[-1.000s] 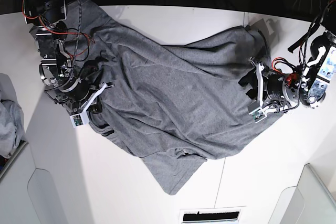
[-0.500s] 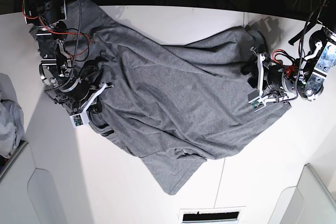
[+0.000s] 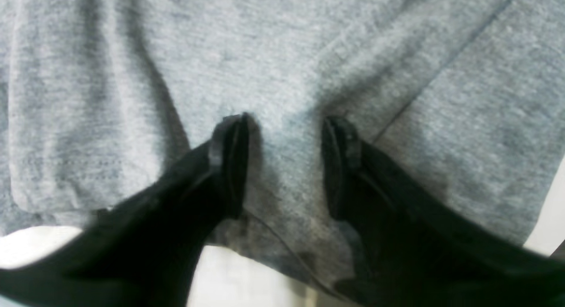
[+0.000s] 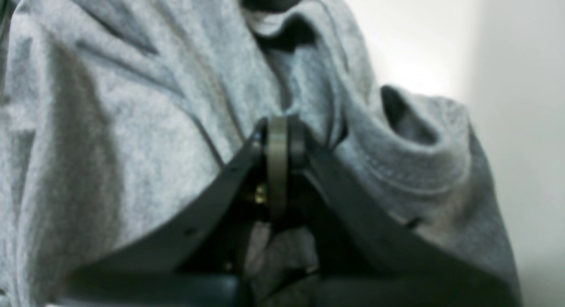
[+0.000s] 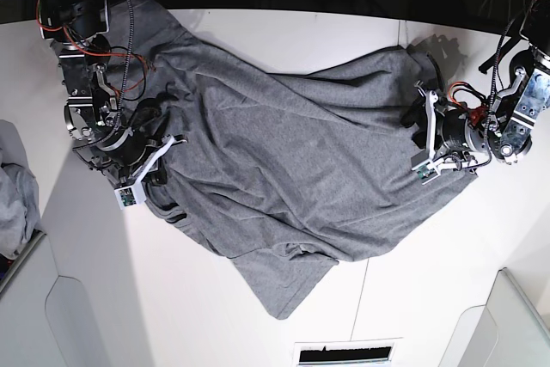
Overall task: Layout the t-shirt on the table in an organized manner, then fold the t-shirt properly
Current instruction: 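Regrasp the shirt edge with the left gripper and pull it outward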
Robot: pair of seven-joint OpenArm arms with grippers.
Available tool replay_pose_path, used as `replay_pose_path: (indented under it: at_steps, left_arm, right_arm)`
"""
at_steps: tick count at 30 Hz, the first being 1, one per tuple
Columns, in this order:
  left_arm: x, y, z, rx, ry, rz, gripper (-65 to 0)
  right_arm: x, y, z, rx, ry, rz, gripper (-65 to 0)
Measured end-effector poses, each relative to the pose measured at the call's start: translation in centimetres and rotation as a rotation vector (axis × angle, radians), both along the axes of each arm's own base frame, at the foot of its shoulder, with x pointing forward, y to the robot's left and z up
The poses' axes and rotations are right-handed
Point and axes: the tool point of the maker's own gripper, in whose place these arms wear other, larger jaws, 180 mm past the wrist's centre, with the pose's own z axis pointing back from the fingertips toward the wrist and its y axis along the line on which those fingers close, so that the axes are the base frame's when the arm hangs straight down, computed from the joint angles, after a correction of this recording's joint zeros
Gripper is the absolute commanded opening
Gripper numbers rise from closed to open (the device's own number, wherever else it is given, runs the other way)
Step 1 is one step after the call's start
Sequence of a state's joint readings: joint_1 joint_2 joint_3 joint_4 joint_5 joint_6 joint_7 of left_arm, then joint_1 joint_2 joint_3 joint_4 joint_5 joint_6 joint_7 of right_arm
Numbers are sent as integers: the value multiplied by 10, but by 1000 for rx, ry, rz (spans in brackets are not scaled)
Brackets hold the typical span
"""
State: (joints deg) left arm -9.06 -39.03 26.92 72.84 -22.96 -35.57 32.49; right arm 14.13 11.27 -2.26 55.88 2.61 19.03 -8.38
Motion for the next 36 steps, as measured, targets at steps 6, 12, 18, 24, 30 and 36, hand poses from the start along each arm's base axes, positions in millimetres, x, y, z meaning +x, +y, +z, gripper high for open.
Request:
replay_pose_path:
  at_steps: [6,12,18,24,30,36]
  left_arm:
    - [-4,3,-3,13,4,-3,-572]
    - [-11,11,12,41,49,0,-572]
    - [-17,-18,34,-42,72,-66,-570]
    - [-38,-31,31,-70,105,-121,-570]
    - [-52,-31,24,-66,139,-127,-383]
    - [-54,-33,24,-84,158,-118,-382]
  right_arm:
    - [0,0,0,0,0,0,-650]
    - [0,0,0,-1,1,0,-650]
    - [0,0,0,0,0,0,-650]
    - [0,0,0,0,0,0,-650]
    - [0,0,0,0,0,0,-650]
    - [0,0,0,0,0,0,-650]
